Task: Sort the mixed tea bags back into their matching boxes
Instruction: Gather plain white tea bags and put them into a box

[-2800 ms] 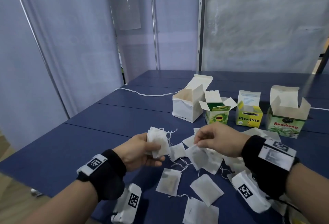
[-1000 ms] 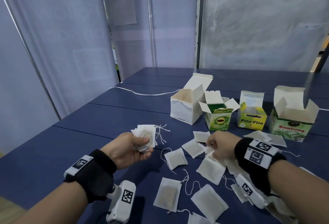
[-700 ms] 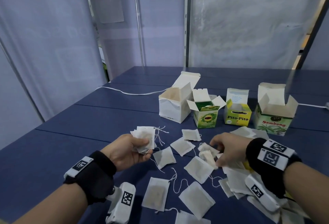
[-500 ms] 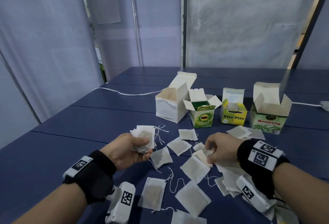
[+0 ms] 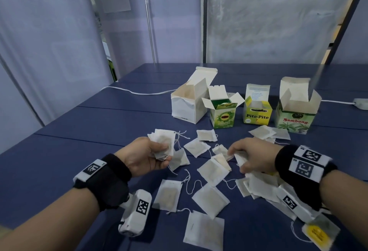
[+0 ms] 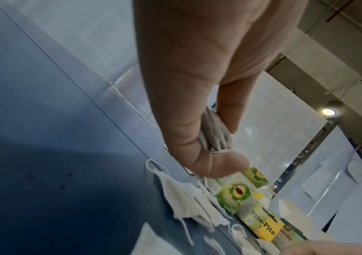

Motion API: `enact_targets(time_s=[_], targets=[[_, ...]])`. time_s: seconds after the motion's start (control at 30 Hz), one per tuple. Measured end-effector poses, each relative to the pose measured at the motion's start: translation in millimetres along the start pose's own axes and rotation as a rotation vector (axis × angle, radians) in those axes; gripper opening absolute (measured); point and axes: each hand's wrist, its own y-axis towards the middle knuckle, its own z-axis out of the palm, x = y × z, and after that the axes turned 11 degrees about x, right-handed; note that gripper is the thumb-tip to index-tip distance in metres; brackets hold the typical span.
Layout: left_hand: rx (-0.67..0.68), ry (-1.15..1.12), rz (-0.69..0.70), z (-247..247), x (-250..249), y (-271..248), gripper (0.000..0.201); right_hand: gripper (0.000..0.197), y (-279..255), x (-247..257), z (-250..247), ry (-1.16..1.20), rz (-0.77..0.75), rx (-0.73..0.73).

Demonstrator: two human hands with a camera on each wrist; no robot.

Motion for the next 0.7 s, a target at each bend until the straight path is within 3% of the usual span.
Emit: enact_targets(time_s=[0.2,0.33,0.43,0.6,0.7], targets=[[-0.023,0.023,0.007,0.5,4.3,1.6,0.01,0.025,-5.8,-14.8,-4.4,0.372,-0.123,-0.248],[-0.016,0.037,-0.001,7.1,6.4,3.0,0.014,0.015,-13.9,-24.5,-6.7,0.651,-0.141,-0.339],[-0.019,0.056,-0.001,17.4,6.4,5.8,0.014,0.012,-17.9,-32.4,-7.9,0.806,-0.13,-0.325],[-0.003,0.077,-0.009,29.1,5.7,10.3,0.012,0.02,-19.7,-42.2,-7.0,0.871,-0.093,-0.284],[0.017,0.09,-0.015,34.0,5.2,13.9,0.015,0.021,-23.9,-46.6,-8.4,0.923,-0.102,-0.349]])
